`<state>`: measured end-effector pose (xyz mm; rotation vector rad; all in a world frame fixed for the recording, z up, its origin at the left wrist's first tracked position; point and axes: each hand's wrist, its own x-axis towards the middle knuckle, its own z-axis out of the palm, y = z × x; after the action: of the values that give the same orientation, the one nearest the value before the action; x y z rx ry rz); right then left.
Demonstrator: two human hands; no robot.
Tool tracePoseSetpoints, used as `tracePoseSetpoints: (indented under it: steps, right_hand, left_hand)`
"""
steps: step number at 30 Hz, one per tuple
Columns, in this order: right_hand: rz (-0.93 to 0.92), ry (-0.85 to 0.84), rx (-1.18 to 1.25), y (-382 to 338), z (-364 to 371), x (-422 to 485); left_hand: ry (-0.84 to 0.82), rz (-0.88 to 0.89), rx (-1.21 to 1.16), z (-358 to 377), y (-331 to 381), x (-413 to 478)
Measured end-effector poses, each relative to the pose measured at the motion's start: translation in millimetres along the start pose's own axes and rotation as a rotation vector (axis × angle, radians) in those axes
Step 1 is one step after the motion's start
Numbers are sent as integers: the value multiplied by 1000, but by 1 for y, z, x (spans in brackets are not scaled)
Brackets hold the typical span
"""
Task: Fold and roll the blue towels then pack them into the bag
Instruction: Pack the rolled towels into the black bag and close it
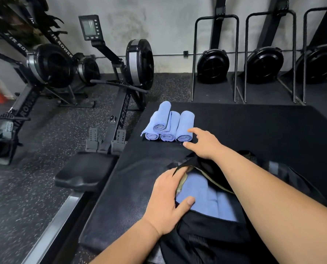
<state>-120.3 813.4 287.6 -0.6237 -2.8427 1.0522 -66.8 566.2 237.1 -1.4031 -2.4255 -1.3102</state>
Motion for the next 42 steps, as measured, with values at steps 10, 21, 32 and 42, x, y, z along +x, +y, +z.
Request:
tracePoseSetpoints:
  steps: [10, 21, 32, 42]
  right_hand:
    - [89, -131, -27, 6, 34, 38]
    - [157, 355, 101, 19, 47, 12]
    - [64, 323, -134, 18, 52, 9]
    - [83, 339, -36, 21, 45, 3]
  left_hand:
    - [24, 2, -20, 4, -6, -3]
    - [16, -18, -22, 3, -6, -3]
    - [24, 10, 13, 1, -2, -4]
    - [29, 1, 32, 4, -6, -5]
